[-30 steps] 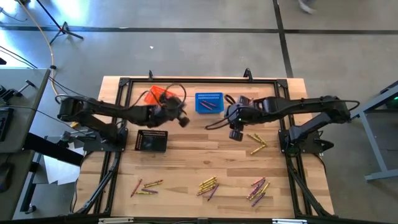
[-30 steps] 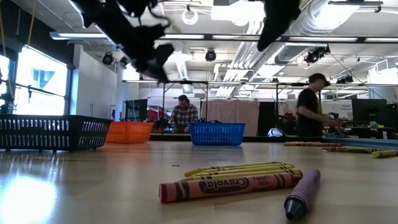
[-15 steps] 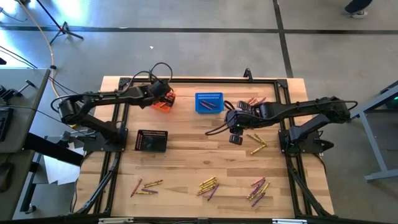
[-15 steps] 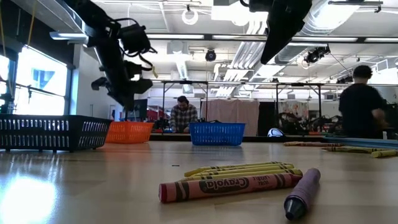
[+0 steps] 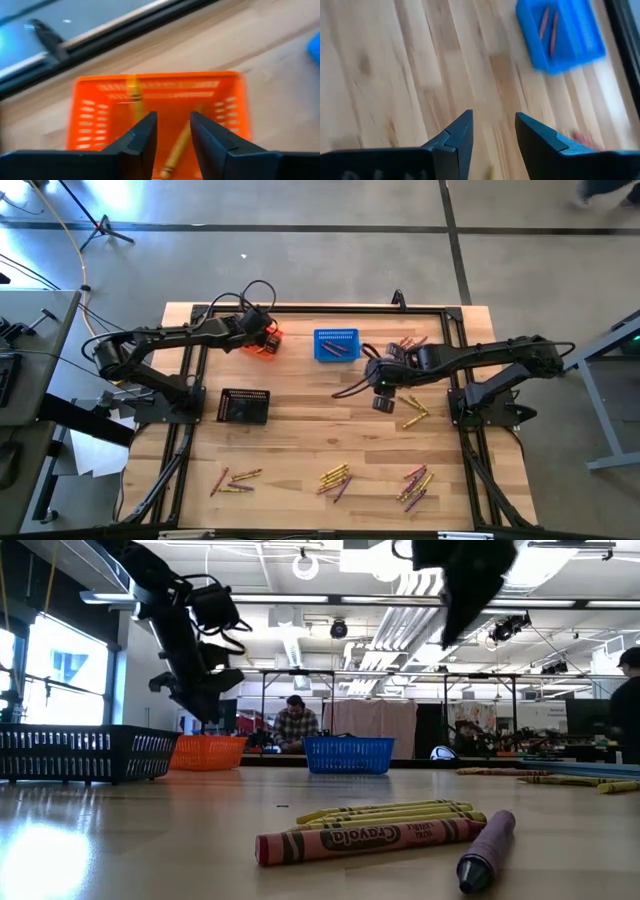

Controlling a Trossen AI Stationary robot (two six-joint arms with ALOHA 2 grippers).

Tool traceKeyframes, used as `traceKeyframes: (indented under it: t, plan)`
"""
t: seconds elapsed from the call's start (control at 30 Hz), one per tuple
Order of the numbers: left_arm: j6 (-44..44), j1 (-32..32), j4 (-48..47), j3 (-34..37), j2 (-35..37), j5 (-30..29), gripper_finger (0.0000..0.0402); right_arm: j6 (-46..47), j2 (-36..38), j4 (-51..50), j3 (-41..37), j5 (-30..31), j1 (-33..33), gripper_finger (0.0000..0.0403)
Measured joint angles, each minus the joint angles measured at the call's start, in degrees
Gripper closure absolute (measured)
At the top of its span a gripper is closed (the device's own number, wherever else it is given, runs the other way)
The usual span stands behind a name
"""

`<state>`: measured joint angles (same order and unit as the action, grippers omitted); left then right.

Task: Sort crayons
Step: Put the yellow crayon into the orange bin

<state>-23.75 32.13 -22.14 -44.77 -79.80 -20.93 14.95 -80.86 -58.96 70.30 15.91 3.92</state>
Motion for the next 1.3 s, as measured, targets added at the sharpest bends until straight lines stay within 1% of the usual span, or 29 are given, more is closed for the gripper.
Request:
traceKeyframes:
  t: [0.07, 0.17, 0.27, 0.33, 0.43, 0.53, 0.63, 0.73, 0.83, 0.97, 1.07, 1.2, 1.3]
  plan:
    - [1.15, -0.59, 2.44, 0.00, 0.10, 4.28, 0.0292, 3.64, 0.00, -6.26, 0.00, 0.48, 0.00, 0.0270]
    - [3.46, -2.97, 9.09, 0.00, 0.10, 11.38, 0.0298, 8.91, 0.02, -13.08, 0.00, 2.88, 0.05, 0.0270]
    - [4.00, -7.24, 17.95, 0.00, 0.10, 17.13, 0.0305, 12.84, 0.02, -16.71, -0.01, 5.27, 0.62, 0.0270]
    - [4.34, -11.44, 23.19, 0.00, 0.10, 19.10, 0.0309, 14.31, 0.17, -15.72, -1.18, 5.01, 1.49, 0.0270]
    - [6.70, -18.60, 29.49, 0.00, 0.10, 19.04, 0.0314, 16.31, 0.37, -13.67, -5.43, 2.50, 3.09, 0.0270]
    - [9.37, -25.26, 34.02, 0.00, 0.10, 18.21, 0.0316, 17.71, 0.39, -11.42, -11.31, -1.33, 4.48, 0.0270]
    - [10.99, -30.81, 37.46, 0.00, 0.10, 15.38, 0.0316, 17.47, 0.39, -9.96, -17.18, -6.55, 5.71, 0.0270]
    - [12.13, -34.46, 40.07, 0.00, 0.10, 11.79, 0.0316, 13.25, 0.39, -7.46, -21.97, -12.45, 7.05, 0.0270]
    - [12.46, -36.40, 41.96, 0.00, 0.10, 8.73, 0.0316, 7.61, 0.37, -4.09, -25.34, -15.67, 8.08, 0.0270]
    - [12.46, -37.11, 43.88, 0.00, 0.10, 6.74, 0.0316, 4.29, 0.37, -2.81, -27.37, -16.23, 8.28, 0.0270]
    - [12.12, -37.08, 44.64, -0.02, 0.10, 6.61, 0.0316, 0.42, 0.37, 0.17, -28.43, -17.77, 8.26, 0.0270]
    - [12.02, -37.08, 44.55, -0.02, 0.10, 6.59, 0.0316, -4.26, 0.37, 4.99, -28.98, -18.01, 8.26, 0.0270]
    - [12.02, -37.11, 44.39, -0.02, 0.10, 6.58, 0.0316, -5.00, 0.37, 6.80, -28.98, -18.28, 8.26, 0.0270]
